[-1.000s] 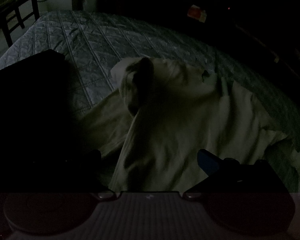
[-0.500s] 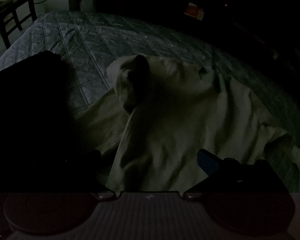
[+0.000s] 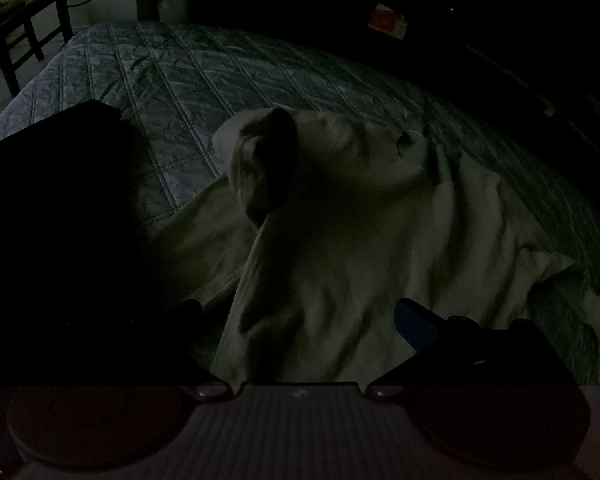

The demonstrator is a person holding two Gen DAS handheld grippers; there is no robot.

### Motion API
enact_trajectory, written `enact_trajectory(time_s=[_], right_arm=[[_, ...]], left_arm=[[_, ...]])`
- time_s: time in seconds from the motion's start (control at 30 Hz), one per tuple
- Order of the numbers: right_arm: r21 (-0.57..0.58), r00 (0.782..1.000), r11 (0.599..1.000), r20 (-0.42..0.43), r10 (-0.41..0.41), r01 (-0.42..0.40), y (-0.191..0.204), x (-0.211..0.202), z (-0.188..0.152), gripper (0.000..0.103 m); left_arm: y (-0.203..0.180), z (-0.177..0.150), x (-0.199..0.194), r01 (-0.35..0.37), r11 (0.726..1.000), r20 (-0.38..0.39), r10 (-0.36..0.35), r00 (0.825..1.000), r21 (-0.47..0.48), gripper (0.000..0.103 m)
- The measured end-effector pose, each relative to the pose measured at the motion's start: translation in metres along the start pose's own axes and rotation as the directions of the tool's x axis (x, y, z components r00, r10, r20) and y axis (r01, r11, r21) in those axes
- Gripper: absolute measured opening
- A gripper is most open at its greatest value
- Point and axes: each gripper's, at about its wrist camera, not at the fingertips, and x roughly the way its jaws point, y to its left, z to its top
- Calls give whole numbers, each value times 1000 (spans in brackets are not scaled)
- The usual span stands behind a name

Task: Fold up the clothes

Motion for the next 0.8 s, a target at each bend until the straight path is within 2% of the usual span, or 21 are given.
enact_trajectory(time_s=[0.07, 0.1, 0.23, 0.33, 0.4, 0.47, 0.53, 0.63, 0.7, 0.8], right_arm=[[24, 999, 999, 23, 26, -26, 0, -3, 1, 65], [30, 1000, 1000, 17, 5, -5, 0, -1, 0, 66], [60, 997, 996, -2, -73, 73, 0, 3, -12, 61], [84, 996, 993, 28, -83, 81, 0, -10, -16, 59], [31, 990, 989, -6, -143, 143, 0, -11, -13, 58], [-70, 975, 975, -55, -214, 210, 2, -6, -12, 58], [-112, 970, 973, -110, -215, 203, 1, 1, -12, 56], [-89, 977, 981, -117, -181, 171, 4, 8, -16, 56], [-101, 975, 980, -124, -186, 174, 9, 15, -20, 56], [-85, 977, 979, -92, -192, 184, 10, 11, -21, 50]], left_arm=[[-1, 0, 0, 0, 1000, 0, 0, 1000, 1, 102], [-1, 0, 0, 1, 1000, 0, -1, 1000, 2, 102], [-1, -1, -1, 1, 1000, -1, -1, 1000, 4, 102], [-1, 0, -1, 2, 1000, -2, -2, 1000, 0, 102], [-2, 0, -1, 4, 1000, -1, -4, 1000, 4, 102], [-3, -1, 0, 4, 1000, -1, -4, 1000, 9, 102], [-3, -1, 0, 3, 1000, -2, -3, 1000, 9, 102], [-3, -1, 0, 1, 1000, -1, -1, 1000, 6, 102], [-3, -1, 0, 3, 1000, -3, -3, 1000, 8, 102], [-2, -1, 0, 3, 1000, -3, -3, 1000, 7, 102]])
